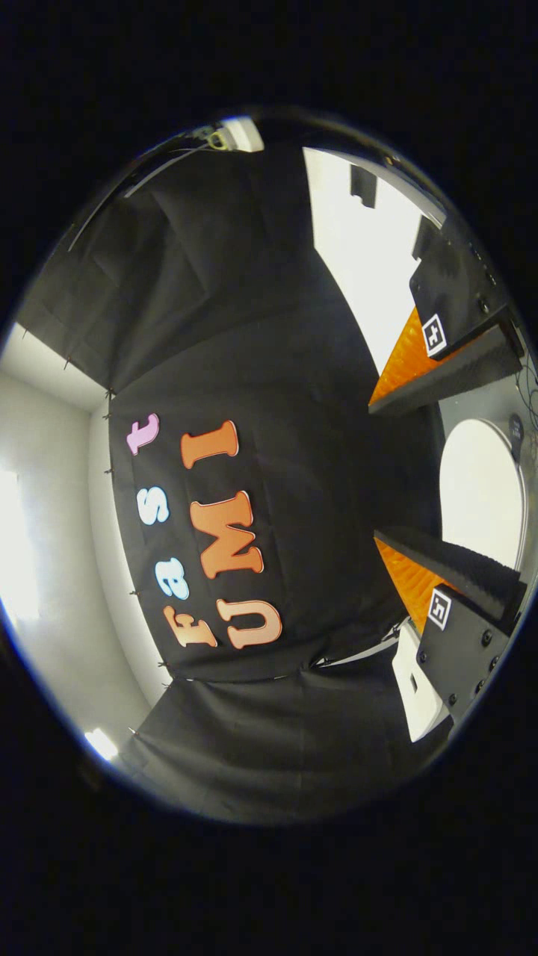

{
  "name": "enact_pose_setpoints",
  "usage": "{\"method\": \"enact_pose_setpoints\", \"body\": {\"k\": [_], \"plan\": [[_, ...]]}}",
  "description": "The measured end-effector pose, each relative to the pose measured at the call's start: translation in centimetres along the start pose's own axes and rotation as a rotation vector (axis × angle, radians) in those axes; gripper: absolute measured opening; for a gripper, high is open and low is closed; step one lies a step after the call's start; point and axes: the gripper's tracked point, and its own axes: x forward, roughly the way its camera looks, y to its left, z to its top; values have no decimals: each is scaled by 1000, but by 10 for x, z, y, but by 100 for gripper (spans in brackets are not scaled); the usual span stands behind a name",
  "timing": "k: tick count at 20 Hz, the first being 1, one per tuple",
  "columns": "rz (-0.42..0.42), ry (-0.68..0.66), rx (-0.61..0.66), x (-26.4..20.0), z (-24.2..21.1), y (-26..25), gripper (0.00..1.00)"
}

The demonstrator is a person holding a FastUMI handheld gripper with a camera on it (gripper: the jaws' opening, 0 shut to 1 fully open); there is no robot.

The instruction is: Open the toilet lid.

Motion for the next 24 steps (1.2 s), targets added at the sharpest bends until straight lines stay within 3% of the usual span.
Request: {"method": "enact_pose_setpoints", "body": {"k": [4, 5, 9, 14, 24], "plan": [[-53, 72, 86, -4, -64, -8, 98], [-65, 34, 114, 7, -72, -14, 98], [-156, 247, 183, -6, -161, -42, 98], [-279, 413, 229, -15, -227, -62, 99], [-340, 552, 259, -7, -292, -77, 99]]}}
